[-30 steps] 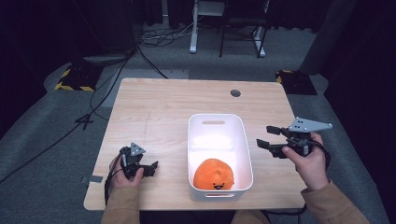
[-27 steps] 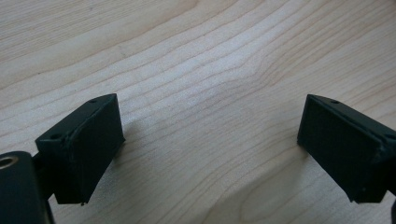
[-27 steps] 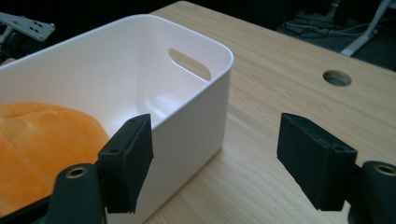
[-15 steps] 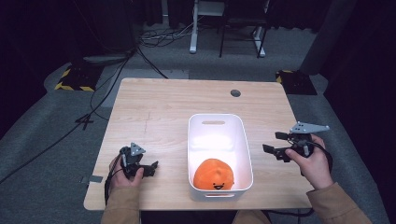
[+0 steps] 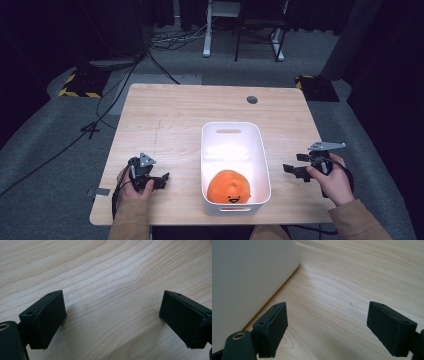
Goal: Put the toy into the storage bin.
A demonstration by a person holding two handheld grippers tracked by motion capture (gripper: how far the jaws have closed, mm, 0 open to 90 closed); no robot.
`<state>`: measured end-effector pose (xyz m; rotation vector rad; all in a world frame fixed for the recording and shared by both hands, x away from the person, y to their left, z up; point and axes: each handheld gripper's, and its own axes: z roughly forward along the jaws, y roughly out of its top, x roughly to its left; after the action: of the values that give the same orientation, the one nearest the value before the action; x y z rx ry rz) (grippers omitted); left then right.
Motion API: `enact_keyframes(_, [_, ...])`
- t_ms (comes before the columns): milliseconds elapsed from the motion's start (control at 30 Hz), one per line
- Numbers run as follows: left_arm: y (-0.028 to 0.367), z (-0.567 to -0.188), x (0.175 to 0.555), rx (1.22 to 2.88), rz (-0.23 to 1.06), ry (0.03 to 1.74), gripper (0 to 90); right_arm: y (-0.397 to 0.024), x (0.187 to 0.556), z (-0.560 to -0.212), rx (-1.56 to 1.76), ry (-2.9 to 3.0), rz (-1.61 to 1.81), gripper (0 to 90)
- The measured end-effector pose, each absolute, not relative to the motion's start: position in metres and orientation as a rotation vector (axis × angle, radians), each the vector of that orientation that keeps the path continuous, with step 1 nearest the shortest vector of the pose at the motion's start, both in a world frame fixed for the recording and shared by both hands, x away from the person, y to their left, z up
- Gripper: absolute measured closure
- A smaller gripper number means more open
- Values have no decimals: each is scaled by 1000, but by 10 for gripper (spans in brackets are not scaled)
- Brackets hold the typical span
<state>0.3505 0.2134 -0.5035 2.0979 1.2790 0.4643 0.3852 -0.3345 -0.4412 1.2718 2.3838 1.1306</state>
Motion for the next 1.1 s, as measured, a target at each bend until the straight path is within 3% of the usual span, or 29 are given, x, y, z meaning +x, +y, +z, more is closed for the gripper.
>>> enact_keyframes(700, [213,-504,350,2098,464,1279,72,-348,372,-495,1238,2355,1001,172])
enact_keyframes(1100, [213,-504,350,2097,465,1280,72,-347,365,-504,1167,2281,1003,148])
